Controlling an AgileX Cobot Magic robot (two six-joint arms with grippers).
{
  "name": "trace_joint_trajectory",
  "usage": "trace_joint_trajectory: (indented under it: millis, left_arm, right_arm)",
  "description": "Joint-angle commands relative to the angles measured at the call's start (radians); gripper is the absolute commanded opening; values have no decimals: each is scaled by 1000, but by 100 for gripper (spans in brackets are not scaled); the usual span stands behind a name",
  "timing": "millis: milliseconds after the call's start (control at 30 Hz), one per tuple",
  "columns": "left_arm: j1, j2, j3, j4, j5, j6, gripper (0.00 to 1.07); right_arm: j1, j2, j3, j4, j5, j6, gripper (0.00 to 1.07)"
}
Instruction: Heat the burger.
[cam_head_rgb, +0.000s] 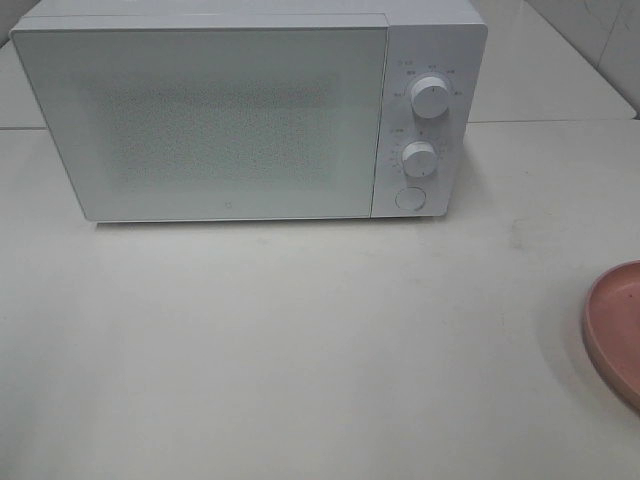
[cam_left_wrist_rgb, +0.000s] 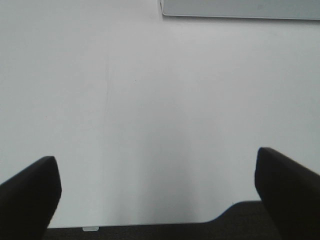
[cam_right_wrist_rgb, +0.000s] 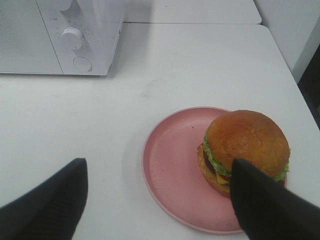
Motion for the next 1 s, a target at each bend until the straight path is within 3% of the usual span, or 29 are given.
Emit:
trace_joint_trajectory:
  millis: [33, 300, 433, 1000]
  left_arm:
    - [2, -39, 6, 23, -7, -27, 100]
    - [-15, -164, 6, 52, -9, -40, 100]
    - [-15, -306, 6, 53, -9, -40, 100]
    - [-15, -298, 6, 42, -9, -40, 100]
  right_arm:
    - [-6, -29, 6, -1, -4, -16, 76]
    - [-6, -29, 6, -1, -4, -16, 76]
    - [-6, -29, 6, -1, -4, -16, 76]
    - [-6, -24, 6, -1, -4, -16, 76]
